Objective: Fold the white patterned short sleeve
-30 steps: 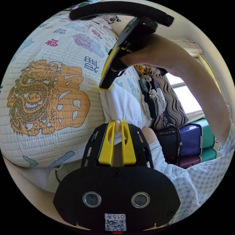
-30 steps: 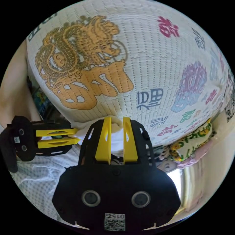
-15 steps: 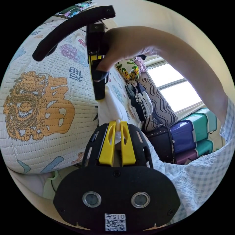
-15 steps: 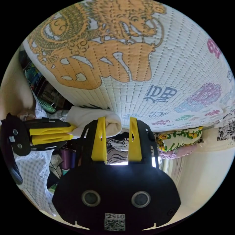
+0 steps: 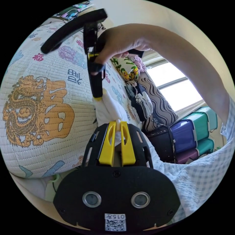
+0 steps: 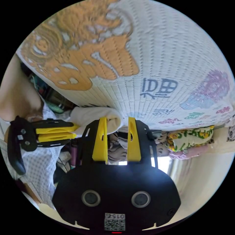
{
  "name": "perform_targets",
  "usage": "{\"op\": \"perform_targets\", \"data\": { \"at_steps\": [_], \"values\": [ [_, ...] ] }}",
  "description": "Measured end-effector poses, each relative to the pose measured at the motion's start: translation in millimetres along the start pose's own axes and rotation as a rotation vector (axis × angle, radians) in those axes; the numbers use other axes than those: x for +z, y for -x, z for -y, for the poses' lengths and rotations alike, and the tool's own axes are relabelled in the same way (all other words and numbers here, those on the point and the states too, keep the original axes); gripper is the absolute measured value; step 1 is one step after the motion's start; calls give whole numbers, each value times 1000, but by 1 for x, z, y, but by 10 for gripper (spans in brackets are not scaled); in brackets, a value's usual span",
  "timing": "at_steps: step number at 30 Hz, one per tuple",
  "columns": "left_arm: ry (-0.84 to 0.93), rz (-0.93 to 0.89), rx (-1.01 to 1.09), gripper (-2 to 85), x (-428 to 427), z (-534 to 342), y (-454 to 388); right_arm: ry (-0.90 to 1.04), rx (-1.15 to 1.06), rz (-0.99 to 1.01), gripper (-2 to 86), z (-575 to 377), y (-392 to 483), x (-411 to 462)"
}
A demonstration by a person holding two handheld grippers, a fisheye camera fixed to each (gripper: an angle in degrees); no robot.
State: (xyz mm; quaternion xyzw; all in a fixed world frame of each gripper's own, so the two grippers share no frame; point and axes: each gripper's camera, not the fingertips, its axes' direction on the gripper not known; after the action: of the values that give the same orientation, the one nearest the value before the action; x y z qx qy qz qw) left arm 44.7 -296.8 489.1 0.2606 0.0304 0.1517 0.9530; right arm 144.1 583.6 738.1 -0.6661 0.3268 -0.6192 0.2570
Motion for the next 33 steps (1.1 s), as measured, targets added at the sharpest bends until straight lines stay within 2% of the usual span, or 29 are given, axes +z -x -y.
{"op": "perform_targets", "data": {
  "at_steps": [3,7,11,12,13,14,15,16,22,24,27,29,32,33],
  "values": [
    [14,1,10,14,2,2,0,101,-49,-75,121,5,10,22],
    [3,0,-17,8,1,0,6,30,-92,-28,54,-13,3,22],
    [72,96,-23,2,7,5,6,-99,-27,2,16,-46,-25,18],
    [82,106,-33,2,8,5,7,-137,26,-42,7,-54,-32,17],
    [127,91,-62,2,13,6,14,-177,176,-289,2,-71,-46,16],
    [130,78,-125,2,15,5,26,-223,146,-258,-2,-86,-52,18],
    [116,70,-166,3,14,4,34,-228,116,-146,-3,-93,-56,19],
    [79,35,-216,4,10,5,47,-239,59,47,-5,-105,-62,21],
    [87,21,-217,21,1,16,56,-492,8,22,-7,-198,-34,70],
    [43,46,-195,15,-15,18,52,-602,85,33,-7,-234,-33,102],
    [-110,120,-93,0,-50,24,35,-871,240,210,-6,-312,-43,166],
    [-30,91,22,0,-38,42,21,-1057,302,457,-5,-367,-54,229],
    [168,130,105,1,9,58,10,-1207,356,677,-5,-408,-60,304],
    [200,160,114,0,18,59,9,-1201,369,693,-5,-411,-61,317]
  ]
}}
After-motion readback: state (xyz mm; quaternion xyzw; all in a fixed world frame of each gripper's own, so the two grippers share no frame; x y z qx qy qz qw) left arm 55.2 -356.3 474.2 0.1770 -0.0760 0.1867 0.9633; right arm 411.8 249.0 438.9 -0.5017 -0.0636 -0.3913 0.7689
